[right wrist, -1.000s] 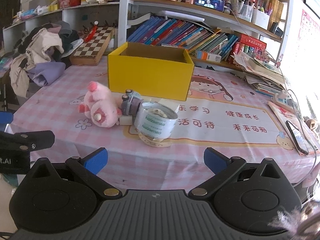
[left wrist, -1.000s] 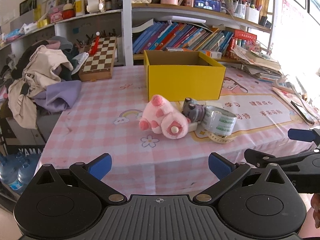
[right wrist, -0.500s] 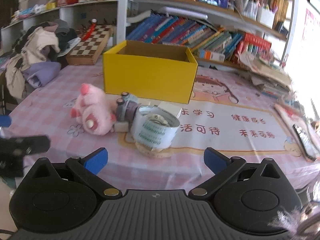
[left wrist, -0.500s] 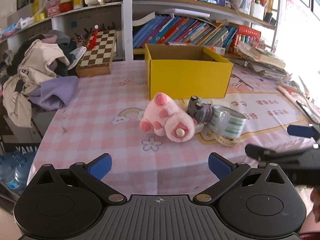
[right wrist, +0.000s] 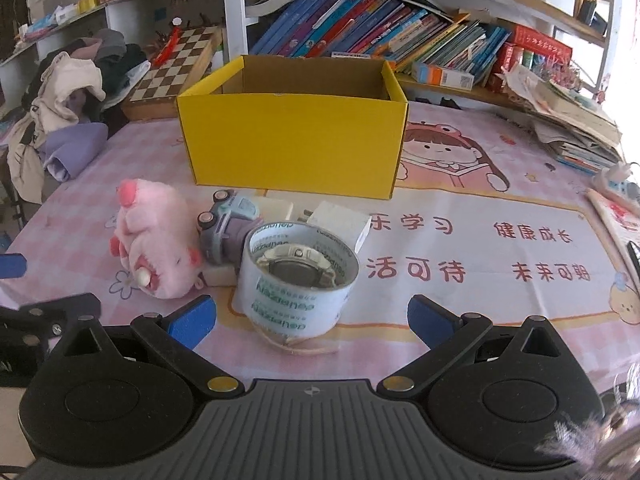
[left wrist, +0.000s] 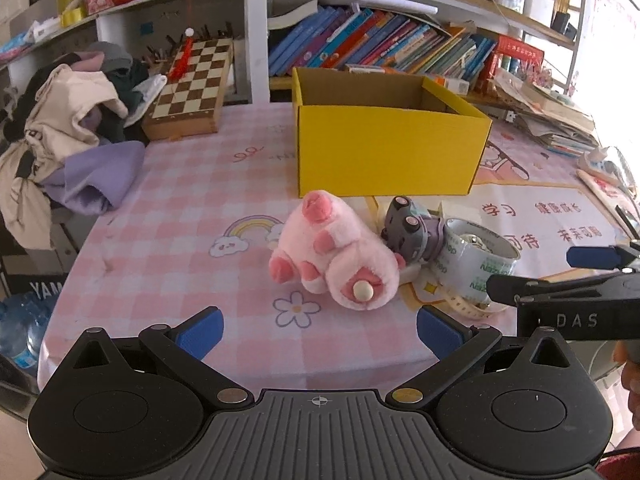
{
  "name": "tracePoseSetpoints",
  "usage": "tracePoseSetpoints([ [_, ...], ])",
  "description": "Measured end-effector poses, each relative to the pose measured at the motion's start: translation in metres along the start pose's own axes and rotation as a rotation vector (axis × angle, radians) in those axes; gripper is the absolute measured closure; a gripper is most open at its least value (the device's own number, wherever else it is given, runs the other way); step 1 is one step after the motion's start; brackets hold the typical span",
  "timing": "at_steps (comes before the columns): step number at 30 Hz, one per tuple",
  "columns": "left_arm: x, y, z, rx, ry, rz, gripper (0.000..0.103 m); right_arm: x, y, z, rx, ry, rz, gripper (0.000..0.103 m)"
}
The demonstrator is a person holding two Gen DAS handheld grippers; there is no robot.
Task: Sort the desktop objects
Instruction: 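Grasp the clear tape roll with the right tool while the left tool approaches the pink pig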
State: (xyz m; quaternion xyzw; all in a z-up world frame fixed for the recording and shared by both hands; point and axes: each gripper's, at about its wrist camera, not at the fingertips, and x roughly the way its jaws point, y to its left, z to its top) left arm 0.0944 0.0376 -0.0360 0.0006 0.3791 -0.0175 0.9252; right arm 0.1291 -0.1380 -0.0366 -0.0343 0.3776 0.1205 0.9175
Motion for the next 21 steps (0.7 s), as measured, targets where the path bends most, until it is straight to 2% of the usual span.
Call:
tracePoseSetpoints([
  [7, 0.011, -0.009, -0.005, 0.011, 0.002, 0.022, 0.0, 0.017, -0.004, 0.0, -0.009, 0.027, 0.077, 0.0],
  [14, 0.025, -0.01, 0.003, -0.014, 0.013, 0.031, 0.0, 0.037, -0.011, 0.013, -0.007, 0.042, 0.119, 0.0],
  [21, 0.039, -0.008, 0.008, -0.024, 0.047, 0.032, 0.0, 0.062, -0.017, 0.024, 0.014, 0.1, 0.137, 0.0],
])
